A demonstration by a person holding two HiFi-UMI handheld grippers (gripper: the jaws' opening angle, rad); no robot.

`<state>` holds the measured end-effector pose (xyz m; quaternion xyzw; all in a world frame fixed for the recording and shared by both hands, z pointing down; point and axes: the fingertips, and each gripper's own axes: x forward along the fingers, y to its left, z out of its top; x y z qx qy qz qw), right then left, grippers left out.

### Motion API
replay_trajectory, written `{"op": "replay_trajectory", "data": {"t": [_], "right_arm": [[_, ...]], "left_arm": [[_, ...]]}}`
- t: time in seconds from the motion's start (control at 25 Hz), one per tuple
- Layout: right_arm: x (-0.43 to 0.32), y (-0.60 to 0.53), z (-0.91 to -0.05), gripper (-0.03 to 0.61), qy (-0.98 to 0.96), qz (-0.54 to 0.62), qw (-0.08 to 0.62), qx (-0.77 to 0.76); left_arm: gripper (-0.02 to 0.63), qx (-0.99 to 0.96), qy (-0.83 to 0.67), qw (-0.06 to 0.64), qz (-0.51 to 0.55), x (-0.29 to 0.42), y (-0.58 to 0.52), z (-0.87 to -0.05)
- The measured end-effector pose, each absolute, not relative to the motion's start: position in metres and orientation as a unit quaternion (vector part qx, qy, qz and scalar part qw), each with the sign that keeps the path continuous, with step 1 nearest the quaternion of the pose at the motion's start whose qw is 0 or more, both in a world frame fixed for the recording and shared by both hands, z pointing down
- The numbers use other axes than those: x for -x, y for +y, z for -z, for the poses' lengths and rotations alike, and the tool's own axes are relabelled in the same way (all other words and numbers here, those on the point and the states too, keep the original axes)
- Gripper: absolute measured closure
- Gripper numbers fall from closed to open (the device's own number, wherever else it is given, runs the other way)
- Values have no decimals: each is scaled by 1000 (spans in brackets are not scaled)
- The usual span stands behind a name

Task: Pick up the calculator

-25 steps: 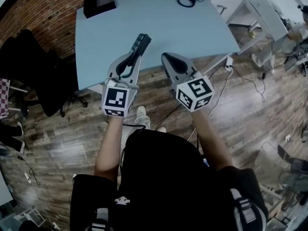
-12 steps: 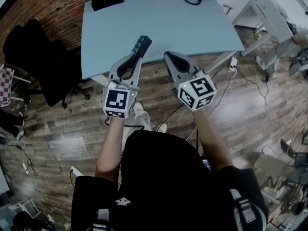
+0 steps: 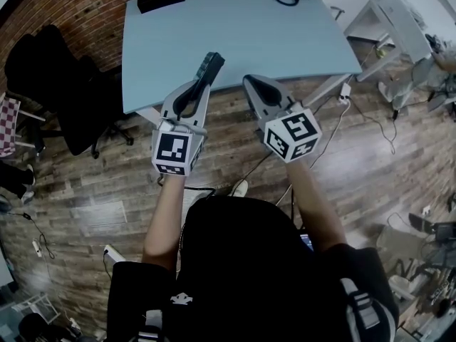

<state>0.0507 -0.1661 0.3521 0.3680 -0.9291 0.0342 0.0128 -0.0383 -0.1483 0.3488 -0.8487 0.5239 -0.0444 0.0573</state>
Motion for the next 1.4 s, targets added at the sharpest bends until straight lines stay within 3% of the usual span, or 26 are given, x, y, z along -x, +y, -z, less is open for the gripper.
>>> {"op": "replay_trajectory", "data": {"t": [1.4], "right_arm": [[34,-47,-328,574,-923,-15,11,-384]], "left_arm": [[552,873,481,74,30,100,-35,-324]]}}
